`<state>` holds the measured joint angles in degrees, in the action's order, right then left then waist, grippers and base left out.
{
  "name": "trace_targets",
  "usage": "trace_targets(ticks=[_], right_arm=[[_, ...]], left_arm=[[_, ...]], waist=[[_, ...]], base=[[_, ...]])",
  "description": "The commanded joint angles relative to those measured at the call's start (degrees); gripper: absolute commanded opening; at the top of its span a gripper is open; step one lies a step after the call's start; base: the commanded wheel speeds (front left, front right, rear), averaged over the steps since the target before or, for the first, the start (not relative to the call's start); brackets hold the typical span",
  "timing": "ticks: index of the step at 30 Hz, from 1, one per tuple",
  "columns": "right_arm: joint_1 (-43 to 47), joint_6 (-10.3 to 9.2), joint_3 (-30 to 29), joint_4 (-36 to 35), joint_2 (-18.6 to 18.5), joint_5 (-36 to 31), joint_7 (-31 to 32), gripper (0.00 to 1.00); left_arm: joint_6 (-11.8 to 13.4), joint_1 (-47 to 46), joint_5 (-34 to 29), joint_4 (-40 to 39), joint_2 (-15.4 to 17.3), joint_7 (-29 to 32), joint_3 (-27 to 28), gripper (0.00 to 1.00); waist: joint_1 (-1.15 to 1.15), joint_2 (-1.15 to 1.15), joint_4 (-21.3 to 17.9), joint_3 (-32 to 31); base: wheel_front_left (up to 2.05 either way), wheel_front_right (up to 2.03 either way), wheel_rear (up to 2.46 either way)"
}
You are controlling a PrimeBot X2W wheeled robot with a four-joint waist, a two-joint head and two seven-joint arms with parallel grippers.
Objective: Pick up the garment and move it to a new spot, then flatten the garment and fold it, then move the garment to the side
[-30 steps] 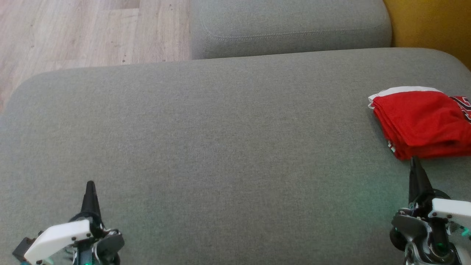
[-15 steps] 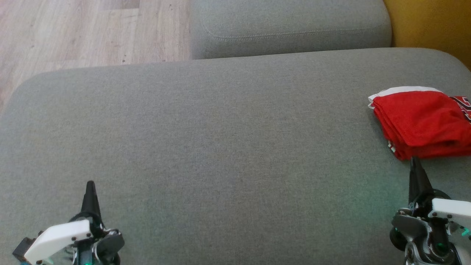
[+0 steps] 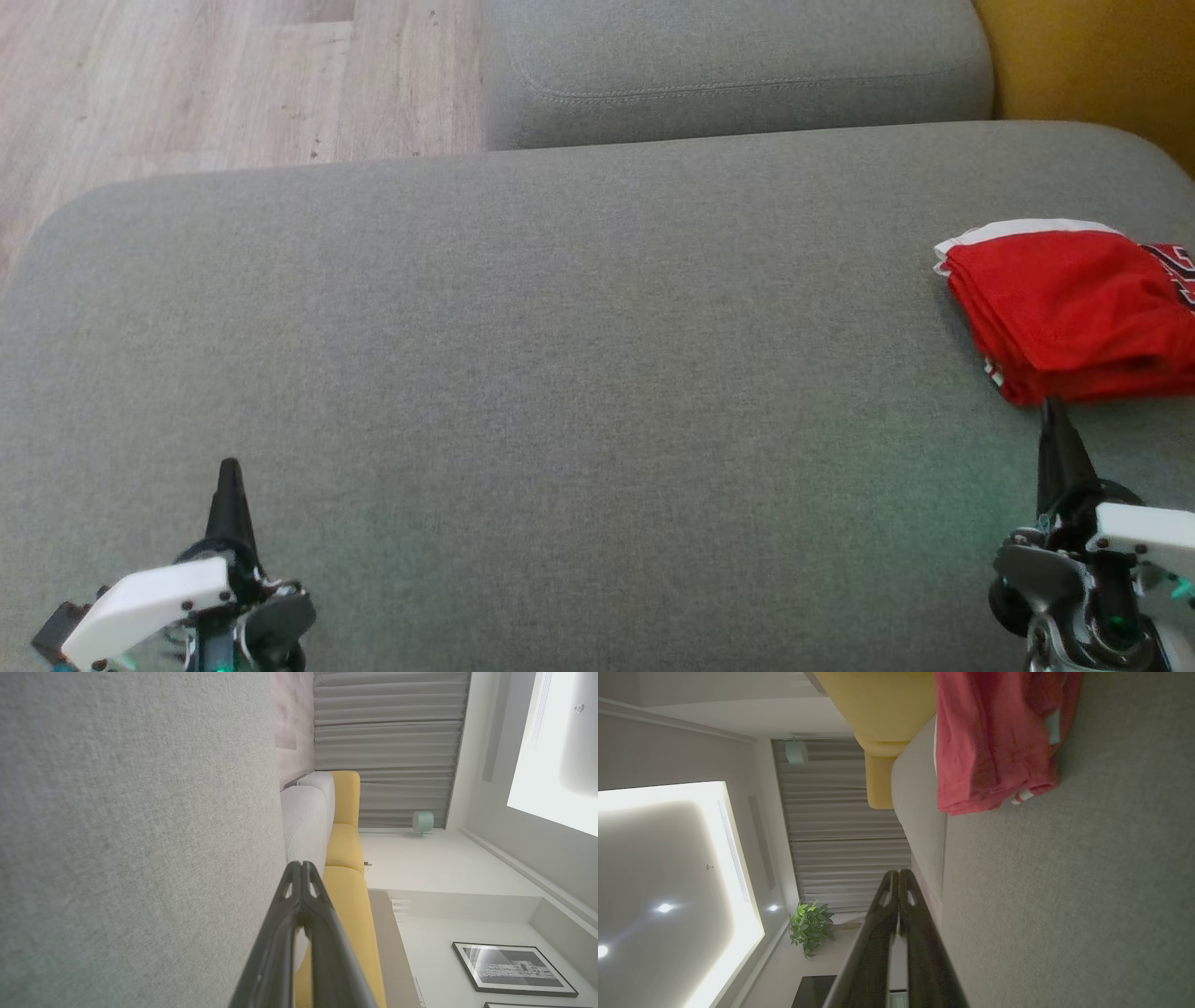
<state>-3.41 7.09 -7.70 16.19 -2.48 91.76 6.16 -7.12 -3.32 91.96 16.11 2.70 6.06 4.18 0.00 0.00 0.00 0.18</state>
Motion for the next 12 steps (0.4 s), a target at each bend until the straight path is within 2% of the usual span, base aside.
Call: trace_targets(ticks=[1,12], right_arm=[[-2.8,0.40,1.2,-2.2,-0.4,0.4,0.3,0.00],[-2.8,0.40,1.2,-2.2,-0.4,0.4,0.3,0.00]], left_arm=[[-0.4,-2.9,0.2,-2.1,0.2,0.4,2.3,0.00],[-0.4,-2.9,0.2,-2.1,0.2,0.4,2.3,0.00]], waist=[[0.00,0.00,0.0,0.0],[0.00,0.00,0.0,0.0]], base=[[0.00,0.00,0.00],[0.00,0.00,0.00]])
